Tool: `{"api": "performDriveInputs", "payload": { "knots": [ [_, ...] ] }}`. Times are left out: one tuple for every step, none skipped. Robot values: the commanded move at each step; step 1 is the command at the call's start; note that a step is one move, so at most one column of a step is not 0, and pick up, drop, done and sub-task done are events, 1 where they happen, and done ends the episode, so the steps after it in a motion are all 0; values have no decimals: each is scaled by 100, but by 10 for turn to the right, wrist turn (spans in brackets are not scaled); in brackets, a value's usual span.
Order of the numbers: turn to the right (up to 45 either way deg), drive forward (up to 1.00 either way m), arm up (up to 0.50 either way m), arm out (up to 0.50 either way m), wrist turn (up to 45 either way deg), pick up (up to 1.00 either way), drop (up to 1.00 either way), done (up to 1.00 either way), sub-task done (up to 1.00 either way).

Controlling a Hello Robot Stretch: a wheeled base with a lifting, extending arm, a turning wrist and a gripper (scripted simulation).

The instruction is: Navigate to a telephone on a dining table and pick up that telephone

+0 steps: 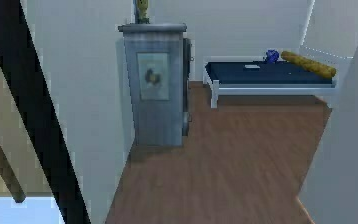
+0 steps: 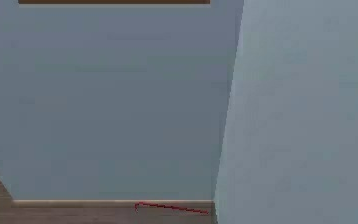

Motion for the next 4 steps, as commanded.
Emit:
{"api": "performDriveInputs", "payload": {
  "knots": [
    [0, 5, 0, 0, 0, 0, 0, 0, 0],
    [-450, 0, 0, 0, 0, 0, 0, 0, 0],
    [-330, 0, 0, 0, 0, 0, 0, 0, 0],
    [0, 100, 0, 0, 0, 0, 0, 0, 0]
  ]
}}
